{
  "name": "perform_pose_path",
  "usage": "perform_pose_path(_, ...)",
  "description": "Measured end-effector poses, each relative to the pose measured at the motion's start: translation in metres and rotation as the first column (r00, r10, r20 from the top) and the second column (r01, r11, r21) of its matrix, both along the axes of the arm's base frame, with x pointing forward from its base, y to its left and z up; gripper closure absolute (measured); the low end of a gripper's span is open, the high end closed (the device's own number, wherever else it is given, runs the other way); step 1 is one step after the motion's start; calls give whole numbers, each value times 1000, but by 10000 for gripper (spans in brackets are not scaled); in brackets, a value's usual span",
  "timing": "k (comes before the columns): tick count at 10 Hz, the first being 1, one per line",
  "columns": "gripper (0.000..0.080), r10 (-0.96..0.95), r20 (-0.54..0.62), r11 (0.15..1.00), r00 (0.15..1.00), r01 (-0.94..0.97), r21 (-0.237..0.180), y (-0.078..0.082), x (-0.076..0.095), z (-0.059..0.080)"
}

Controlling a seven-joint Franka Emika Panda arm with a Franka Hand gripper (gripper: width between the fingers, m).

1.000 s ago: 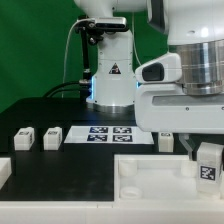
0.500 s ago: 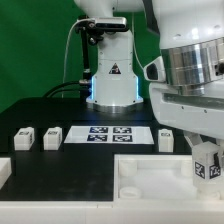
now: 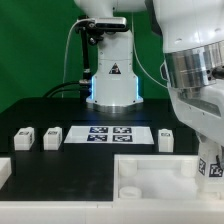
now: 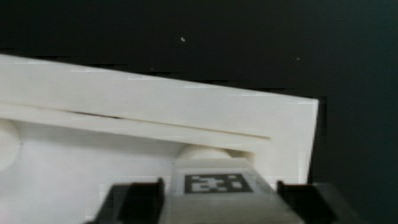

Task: Assemble one leg

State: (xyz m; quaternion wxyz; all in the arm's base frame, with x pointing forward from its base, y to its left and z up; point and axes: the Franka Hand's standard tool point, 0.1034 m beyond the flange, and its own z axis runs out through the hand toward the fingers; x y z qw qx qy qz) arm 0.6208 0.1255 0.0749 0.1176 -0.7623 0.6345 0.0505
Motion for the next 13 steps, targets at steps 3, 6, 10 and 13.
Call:
perform_pose_path(3, 183, 290, 65, 957, 955, -288, -41, -3, 0, -1)
perform_pose_path(6, 152, 613, 121, 790, 781, -602, -114, -3, 0, -1)
perform_pose_path(10, 151, 929, 77, 369, 361, -899, -236, -6, 7, 8)
perform_pose_path(13, 253, 946, 78, 325, 316, -914, -244, -6, 7, 7)
